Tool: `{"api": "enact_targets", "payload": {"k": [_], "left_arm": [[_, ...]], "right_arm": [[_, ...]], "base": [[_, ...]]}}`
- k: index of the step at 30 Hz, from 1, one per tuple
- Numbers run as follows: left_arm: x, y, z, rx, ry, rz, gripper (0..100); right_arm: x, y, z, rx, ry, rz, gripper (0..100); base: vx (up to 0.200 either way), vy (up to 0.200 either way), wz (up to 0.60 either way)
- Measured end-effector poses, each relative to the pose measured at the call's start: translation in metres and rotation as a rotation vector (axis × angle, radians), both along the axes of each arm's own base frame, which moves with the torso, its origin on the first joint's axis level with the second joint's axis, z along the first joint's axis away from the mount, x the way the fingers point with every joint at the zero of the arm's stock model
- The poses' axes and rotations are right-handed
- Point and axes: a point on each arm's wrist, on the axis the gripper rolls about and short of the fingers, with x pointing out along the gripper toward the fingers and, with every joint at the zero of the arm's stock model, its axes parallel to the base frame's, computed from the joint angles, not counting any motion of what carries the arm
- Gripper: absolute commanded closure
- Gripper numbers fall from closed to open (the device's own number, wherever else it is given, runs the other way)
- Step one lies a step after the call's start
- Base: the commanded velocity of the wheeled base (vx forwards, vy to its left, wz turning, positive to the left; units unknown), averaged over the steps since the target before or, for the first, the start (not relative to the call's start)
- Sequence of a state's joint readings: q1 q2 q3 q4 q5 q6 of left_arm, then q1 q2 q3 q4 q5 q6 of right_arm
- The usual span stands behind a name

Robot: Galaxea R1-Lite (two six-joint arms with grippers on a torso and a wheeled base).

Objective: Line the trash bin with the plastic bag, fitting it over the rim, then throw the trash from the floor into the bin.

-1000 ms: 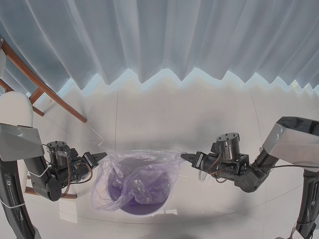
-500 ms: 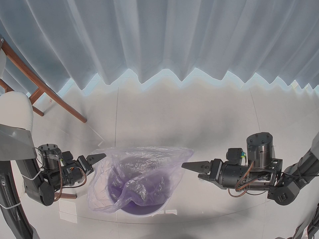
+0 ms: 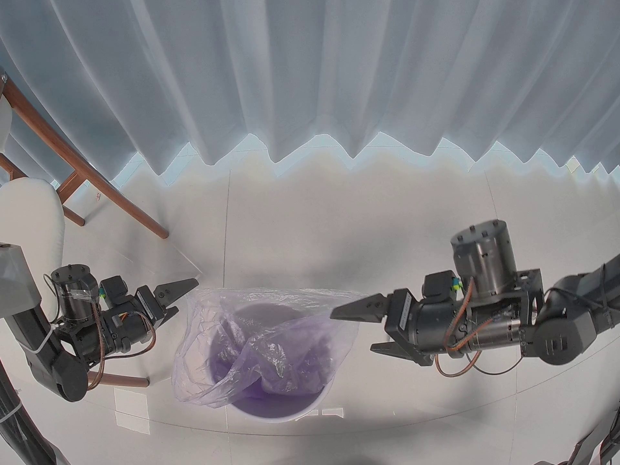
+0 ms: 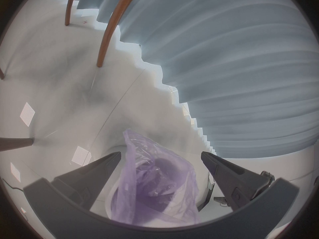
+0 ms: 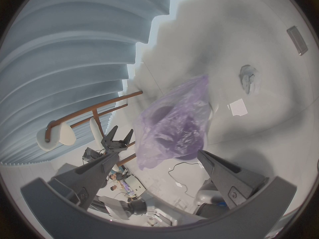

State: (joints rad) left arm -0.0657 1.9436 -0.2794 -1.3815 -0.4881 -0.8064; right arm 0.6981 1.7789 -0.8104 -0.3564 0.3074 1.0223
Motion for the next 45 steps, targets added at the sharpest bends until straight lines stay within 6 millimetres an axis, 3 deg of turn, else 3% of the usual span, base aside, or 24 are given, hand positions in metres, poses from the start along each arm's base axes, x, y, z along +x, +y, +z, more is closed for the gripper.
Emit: {"api": "enact_targets", "payload": {"k": [6, 15, 27, 35, 45], "left_arm": [[-0.017, -0.014, 0.009, 0.006, 0.002, -0.060, 0], [-0.053, -0.051, 0.004, 0.048, 0.029, -0.261, 0], [-0.090, -0.077, 0.001, 0.055, 0.023, -0.440, 0], [-0.108, -0.098, 0.000, 0.059, 0.031, -0.570, 0], [-0.123, -0.108, 0.004, 0.061, 0.038, -0.657, 0]], "right_arm": [[0.013, 0.030, 0.028, 0.027, 0.063, -0.006, 0], [0.019, 0.060, 0.014, -0.009, 0.123, 0.012, 0], [0.023, 0.047, -0.008, -0.110, 0.212, -0.041, 0], [0.024, 0.049, -0.006, -0.112, 0.211, -0.036, 0], [0.023, 0.062, -0.001, -0.113, 0.205, -0.010, 0]], "base": [[0.000, 0.000, 0.00], [0.000, 0.000, 0.00], [0.000, 0.000, 0.00], [0.000, 0.000, 0.00], [0.000, 0.000, 0.00]]}}
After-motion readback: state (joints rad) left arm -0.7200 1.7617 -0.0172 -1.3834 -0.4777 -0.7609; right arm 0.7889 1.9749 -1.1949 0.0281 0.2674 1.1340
